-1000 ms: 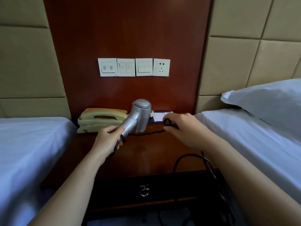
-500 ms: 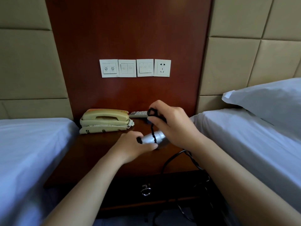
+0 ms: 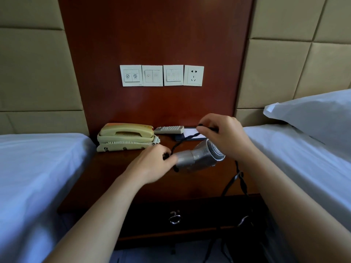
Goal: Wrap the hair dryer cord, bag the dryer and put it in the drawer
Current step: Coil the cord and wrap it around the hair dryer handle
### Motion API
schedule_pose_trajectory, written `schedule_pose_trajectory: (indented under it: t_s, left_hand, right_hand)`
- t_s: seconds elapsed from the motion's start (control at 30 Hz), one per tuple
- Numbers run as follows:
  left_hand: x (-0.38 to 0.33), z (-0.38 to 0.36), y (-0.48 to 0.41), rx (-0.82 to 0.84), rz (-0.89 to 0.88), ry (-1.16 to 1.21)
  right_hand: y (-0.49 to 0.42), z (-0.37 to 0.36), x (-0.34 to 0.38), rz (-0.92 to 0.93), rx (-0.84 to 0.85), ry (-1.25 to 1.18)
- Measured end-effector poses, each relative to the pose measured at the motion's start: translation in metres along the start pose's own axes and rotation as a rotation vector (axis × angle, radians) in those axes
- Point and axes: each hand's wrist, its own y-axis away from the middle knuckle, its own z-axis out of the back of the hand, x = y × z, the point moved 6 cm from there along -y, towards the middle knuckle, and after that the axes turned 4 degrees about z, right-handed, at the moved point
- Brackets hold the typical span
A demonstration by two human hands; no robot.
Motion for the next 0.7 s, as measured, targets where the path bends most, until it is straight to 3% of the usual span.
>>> schedule_pose_trajectory:
  t_s: [0.2, 0.33, 0.47, 0.57, 0.7]
  left_hand:
    - [-0.002, -0.001, 0.005, 0.202, -0.025, 0.283]
    - [-0.013, -0.009, 0.013, 0.329, -0.025, 0.387]
    - [-0.014, -0.013, 0.012, 0.351, 0.010, 0.497]
    - [-0.002, -0.015, 0.010, 0.336, 0.092, 0.597]
    - [0.009, -0.019, 0.009, 0.353, 0.157, 0.881]
  right_hand:
    - [0.000, 0.000, -0.027, -0.050, 0.022, -0.013]
    - [0.007, -0.002, -0.053, -0.138, 0.173, -0.310]
    - [0.019, -0.021, -0.078, -0.302, 0.285, -0.510]
    - [0.039, -0.038, -0.091, -0.543, 0.245, -0.679]
    - [0.047, -0.046, -0.082, -0.525, 0.263, -0.807]
